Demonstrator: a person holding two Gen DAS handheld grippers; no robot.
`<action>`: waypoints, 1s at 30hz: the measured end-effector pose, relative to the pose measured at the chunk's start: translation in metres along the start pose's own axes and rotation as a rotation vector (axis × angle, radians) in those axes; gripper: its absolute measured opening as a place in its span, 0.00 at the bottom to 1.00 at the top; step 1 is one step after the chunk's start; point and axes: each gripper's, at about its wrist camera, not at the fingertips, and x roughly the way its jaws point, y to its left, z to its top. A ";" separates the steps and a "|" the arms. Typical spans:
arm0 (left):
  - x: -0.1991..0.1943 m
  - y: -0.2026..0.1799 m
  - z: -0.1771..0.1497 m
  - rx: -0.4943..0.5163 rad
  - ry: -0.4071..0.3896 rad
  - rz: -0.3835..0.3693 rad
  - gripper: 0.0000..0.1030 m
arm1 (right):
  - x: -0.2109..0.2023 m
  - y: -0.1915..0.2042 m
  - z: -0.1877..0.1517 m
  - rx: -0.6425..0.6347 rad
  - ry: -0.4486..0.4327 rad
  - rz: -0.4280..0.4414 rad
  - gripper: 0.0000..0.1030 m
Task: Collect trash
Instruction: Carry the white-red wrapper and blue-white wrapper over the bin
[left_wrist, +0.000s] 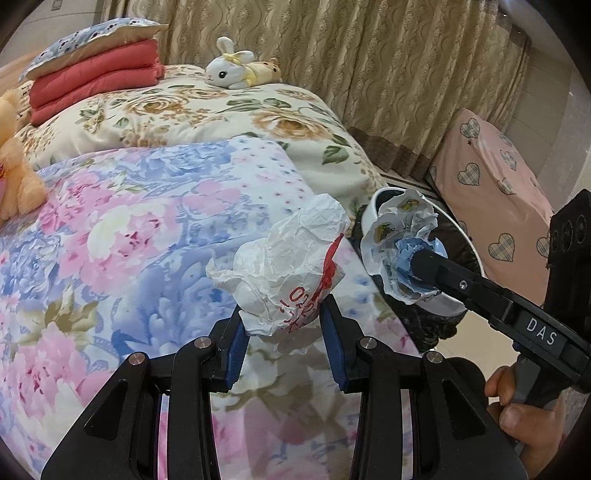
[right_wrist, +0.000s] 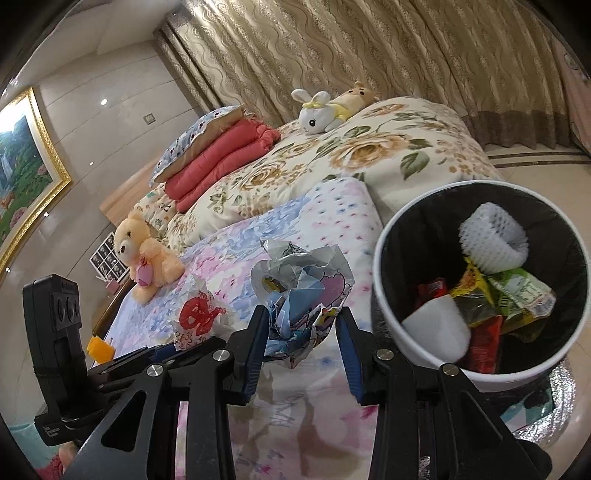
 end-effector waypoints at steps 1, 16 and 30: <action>0.001 -0.002 0.001 0.004 0.001 -0.004 0.35 | -0.002 -0.002 0.000 0.004 -0.002 -0.001 0.37; 0.013 -0.039 0.012 0.062 0.012 -0.059 0.35 | -0.025 -0.038 0.008 0.045 -0.035 -0.067 0.37; 0.027 -0.076 0.021 0.112 0.021 -0.122 0.35 | -0.046 -0.070 0.015 0.075 -0.060 -0.137 0.38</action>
